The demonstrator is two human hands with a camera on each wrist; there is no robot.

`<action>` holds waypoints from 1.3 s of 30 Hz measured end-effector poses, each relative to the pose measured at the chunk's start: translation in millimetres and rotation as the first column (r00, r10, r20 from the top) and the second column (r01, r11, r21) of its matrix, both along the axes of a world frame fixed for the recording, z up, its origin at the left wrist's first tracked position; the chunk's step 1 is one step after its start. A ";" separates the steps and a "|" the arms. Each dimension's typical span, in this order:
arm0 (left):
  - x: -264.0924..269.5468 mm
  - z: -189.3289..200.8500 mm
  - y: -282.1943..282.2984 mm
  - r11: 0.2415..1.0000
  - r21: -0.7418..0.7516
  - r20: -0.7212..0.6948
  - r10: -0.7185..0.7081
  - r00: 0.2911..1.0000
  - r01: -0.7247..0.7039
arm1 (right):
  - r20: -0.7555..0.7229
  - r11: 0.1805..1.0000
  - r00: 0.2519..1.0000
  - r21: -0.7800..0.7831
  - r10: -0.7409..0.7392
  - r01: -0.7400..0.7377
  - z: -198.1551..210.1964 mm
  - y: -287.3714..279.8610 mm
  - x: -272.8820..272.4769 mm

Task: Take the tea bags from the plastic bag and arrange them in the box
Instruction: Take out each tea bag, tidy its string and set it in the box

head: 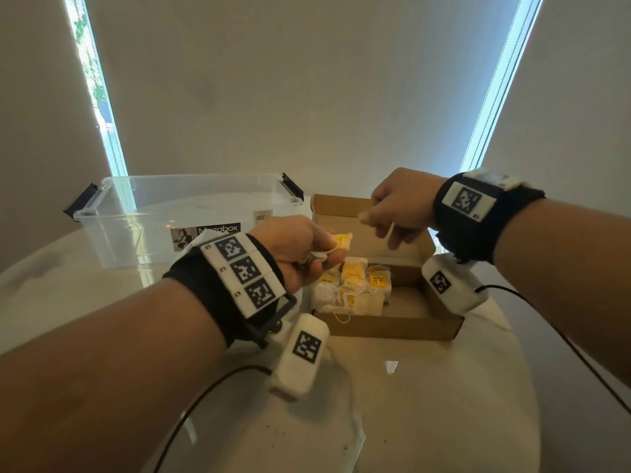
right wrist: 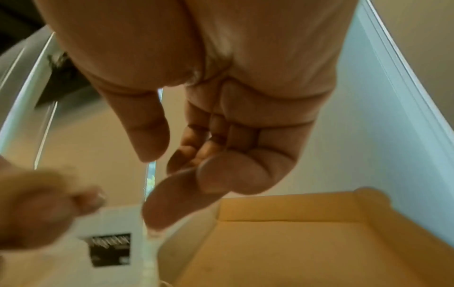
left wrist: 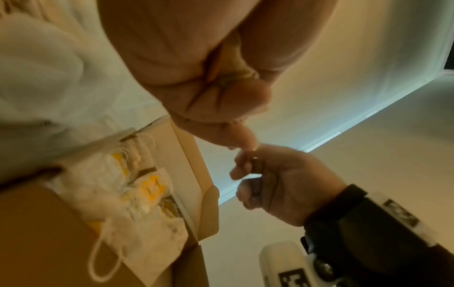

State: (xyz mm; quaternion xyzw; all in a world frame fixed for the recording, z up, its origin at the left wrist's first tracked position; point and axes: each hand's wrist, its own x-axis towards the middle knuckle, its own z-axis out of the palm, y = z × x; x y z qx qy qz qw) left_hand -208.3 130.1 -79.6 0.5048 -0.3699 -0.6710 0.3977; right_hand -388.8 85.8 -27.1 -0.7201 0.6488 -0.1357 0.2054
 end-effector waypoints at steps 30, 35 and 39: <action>6.2 -19.5 9.8 0.899 -0.004 0.820 -0.248 0.516 0.439 | -0.453 0.959 0.868 0.270 0.205 -0.085 -39.9 -14.3 -20.5; 3.1 -24.9 9.2 0.887 -0.024 0.873 -0.206 0.442 0.461 | -0.459 0.970 0.869 0.228 0.185 -0.086 -54.3 -20.7 -10.7; -0.9 -25.7 8.2 0.868 0.011 0.895 -0.231 0.383 0.496 | -0.492 0.983 0.858 0.167 0.148 -0.073 -57.1 -25.3 -7.0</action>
